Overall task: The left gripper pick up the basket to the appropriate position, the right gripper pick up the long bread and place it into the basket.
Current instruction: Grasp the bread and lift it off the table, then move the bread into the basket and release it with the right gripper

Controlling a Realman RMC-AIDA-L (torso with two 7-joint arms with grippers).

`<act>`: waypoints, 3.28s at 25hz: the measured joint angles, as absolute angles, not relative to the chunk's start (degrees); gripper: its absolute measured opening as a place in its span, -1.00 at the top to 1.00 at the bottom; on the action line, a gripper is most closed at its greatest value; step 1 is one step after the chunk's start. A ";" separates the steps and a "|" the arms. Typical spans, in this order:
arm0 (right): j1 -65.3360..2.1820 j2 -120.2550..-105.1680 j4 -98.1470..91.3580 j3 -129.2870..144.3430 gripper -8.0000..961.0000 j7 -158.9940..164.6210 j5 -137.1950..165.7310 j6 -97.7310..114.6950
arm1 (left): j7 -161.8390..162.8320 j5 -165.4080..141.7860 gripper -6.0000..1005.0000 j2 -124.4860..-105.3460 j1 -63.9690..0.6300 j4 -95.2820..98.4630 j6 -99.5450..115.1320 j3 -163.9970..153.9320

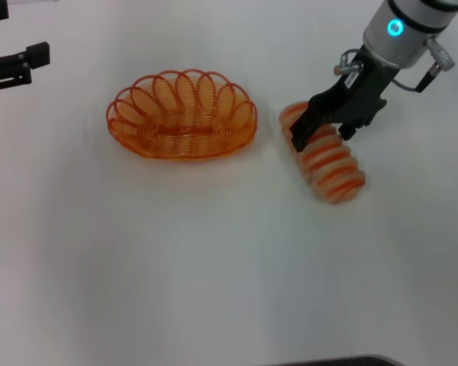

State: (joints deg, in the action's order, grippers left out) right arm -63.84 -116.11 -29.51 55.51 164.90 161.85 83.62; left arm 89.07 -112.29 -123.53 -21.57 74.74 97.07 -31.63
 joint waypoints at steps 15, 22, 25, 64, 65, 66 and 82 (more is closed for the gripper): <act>-63.82 -116.55 -28.80 59.69 -0.92 167.12 161.96 83.63 | 87.89 -112.25 -0.69 -123.48 -21.53 73.45 97.59 -31.56; -63.32 -117.11 -28.00 60.47 -0.91 168.06 161.99 82.41 | 87.83 -112.23 -0.69 -123.50 -21.53 72.99 97.66 -31.64; -63.35 -117.15 -27.42 60.60 -0.91 168.07 161.99 81.94 | 87.76 -112.23 -0.69 -123.54 -21.56 72.84 97.66 -31.62; -68.20 -117.40 -53.92 58.10 0.00 131.82 157.72 93.03 | 88.68 -111.35 -0.69 -123.48 -24.50 67.19 94.13 -31.10; -68.73 -118.06 -53.88 59.05 0.05 130.75 157.72 93.92 | 88.68 -111.35 -0.69 -123.46 -24.55 67.08 94.09 -31.11; -69.26 -118.73 -53.79 59.98 0.07 129.80 157.70 94.88 | 88.68 -111.35 -0.69 -123.45 -24.57 66.99 94.06 -31.12; -67.62 -119.97 -51.90 72.45 0.25 124.63 151.87 90.81 | 88.64 -111.35 -0.69 -123.66 -24.39 66.74 93.22 -31.35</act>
State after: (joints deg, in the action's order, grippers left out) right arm -67.62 -119.97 -51.90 72.45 124.63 151.87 90.81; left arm 88.64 -111.35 -123.66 -24.39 66.74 93.22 -31.35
